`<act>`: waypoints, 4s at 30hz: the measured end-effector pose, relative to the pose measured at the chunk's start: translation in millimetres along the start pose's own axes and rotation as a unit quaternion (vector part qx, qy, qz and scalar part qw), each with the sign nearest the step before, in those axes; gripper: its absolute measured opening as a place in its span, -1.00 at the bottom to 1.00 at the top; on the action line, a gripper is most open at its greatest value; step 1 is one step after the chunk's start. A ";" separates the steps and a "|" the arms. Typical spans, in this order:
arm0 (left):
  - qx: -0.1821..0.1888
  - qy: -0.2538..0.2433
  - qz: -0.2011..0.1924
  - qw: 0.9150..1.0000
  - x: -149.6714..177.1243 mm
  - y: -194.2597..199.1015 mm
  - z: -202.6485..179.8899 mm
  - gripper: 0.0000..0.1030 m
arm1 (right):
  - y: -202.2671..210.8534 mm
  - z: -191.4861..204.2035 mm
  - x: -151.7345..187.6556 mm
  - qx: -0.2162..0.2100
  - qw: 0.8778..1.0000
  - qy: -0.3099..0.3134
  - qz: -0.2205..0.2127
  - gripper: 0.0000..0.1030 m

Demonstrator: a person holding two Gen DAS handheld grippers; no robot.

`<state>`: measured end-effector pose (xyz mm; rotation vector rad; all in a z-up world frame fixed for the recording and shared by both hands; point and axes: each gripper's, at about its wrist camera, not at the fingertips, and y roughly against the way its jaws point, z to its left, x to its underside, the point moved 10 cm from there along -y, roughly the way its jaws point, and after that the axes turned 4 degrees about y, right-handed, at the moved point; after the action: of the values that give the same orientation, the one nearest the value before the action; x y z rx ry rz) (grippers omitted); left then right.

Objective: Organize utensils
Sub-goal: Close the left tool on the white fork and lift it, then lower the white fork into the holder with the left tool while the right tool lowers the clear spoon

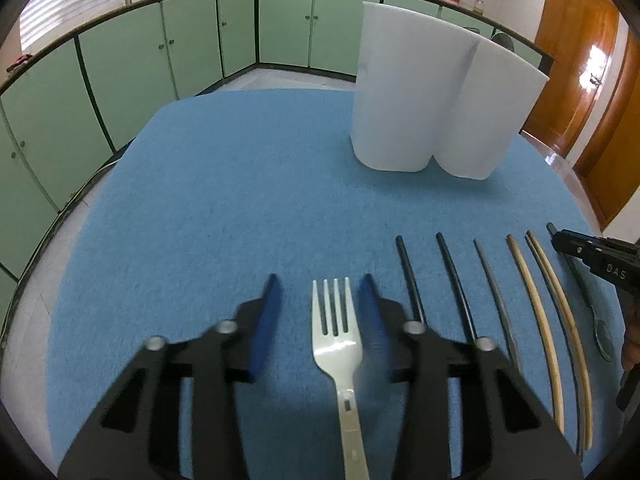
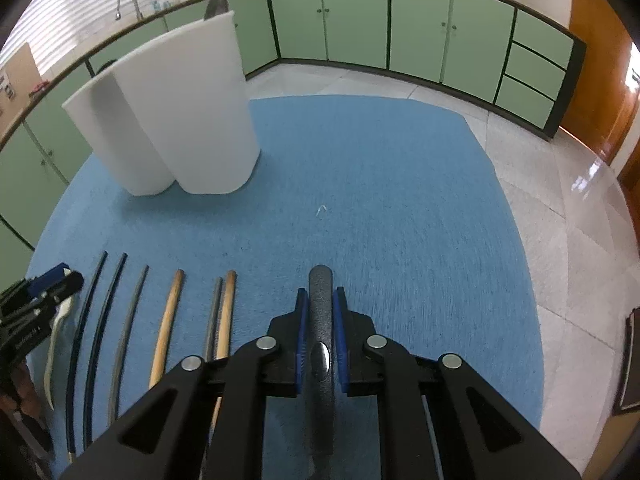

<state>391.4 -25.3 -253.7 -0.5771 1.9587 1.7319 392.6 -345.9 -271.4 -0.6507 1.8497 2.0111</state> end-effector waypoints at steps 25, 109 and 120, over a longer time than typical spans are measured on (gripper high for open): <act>0.039 -0.011 -0.204 0.978 -62.2 124.5 -27.6 -0.64 | 145.6 -18.1 -42.7 -0.113 0.970 -0.064 -0.204 -0.76; 0.078 -0.015 -0.254 0.964 -166.2 62.7 -58.3 0.13 | 89.4 41.1 -149.9 -0.113 0.946 -0.031 -0.303 -0.15; 0.061 -0.020 -0.247 0.967 -136.9 78.2 -51.9 0.42 | 97.4 36.6 -113.7 -0.118 0.951 -0.041 -0.283 0.09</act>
<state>452.4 -66.2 -104.9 -0.8893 1.6919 1.2928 432.6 -312.3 -126.4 -1.0117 1.1933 1.8345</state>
